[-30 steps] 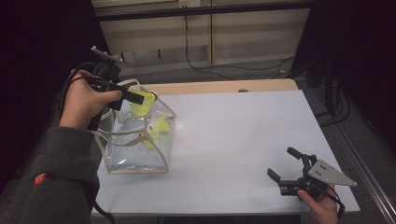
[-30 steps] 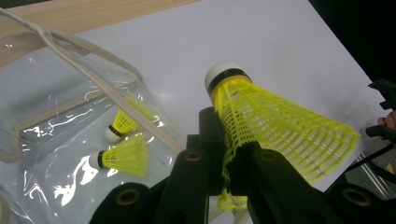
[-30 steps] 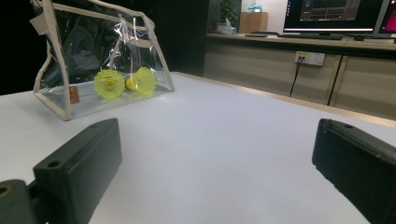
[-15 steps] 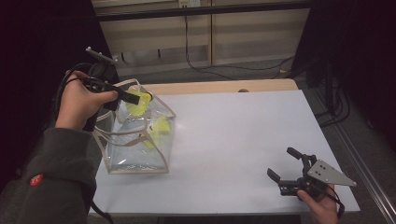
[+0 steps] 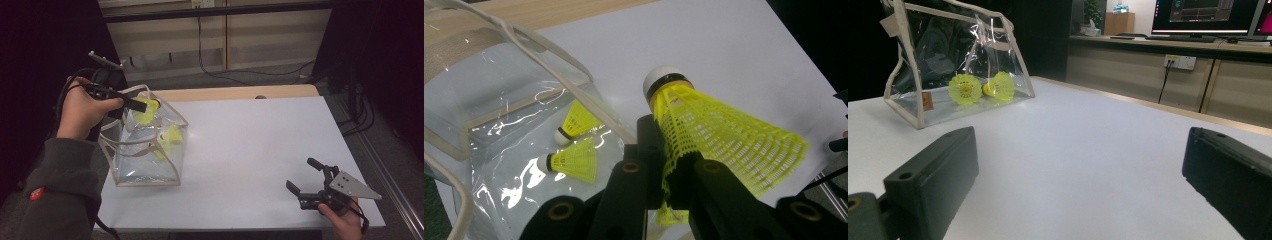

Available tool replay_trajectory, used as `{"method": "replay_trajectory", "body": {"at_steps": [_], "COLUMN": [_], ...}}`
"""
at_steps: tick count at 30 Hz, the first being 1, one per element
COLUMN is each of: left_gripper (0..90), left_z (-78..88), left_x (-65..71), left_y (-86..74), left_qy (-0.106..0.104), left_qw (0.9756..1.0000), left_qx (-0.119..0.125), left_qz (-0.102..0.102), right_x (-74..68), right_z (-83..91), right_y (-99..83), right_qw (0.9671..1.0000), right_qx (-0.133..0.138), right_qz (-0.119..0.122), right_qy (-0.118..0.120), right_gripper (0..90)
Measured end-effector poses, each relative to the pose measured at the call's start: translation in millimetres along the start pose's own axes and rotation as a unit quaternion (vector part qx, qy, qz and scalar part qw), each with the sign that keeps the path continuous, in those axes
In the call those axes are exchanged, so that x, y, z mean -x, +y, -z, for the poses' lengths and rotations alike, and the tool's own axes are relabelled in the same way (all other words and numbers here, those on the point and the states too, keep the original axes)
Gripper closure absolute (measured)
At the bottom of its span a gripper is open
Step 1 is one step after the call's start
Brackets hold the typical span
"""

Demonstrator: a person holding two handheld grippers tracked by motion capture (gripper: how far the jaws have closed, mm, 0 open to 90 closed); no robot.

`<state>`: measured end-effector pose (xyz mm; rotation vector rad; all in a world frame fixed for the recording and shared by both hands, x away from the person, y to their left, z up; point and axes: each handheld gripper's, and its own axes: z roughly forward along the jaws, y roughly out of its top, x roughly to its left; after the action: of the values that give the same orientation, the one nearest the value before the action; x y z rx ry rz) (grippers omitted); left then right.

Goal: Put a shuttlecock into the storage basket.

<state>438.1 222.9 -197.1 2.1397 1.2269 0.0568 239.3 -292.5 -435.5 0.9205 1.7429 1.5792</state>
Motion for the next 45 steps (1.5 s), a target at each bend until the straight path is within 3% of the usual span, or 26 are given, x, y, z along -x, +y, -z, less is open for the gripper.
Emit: {"method": "replay_trajectory", "body": {"at_steps": [45], "left_gripper": [88.0], "left_z": [7.5], "left_x": [-19.0], "left_y": [-12.3], "left_qy": [0.021], "left_qw": [0.9996], "left_qx": [0.001], "left_qz": [0.020], "right_x": [-0.1], "right_z": [0.0], "right_y": [0.1], "right_qw": [1.0000], "right_qx": [0.000], "right_qz": [0.001], "right_qy": [0.001], "right_gripper": [1.2]}}
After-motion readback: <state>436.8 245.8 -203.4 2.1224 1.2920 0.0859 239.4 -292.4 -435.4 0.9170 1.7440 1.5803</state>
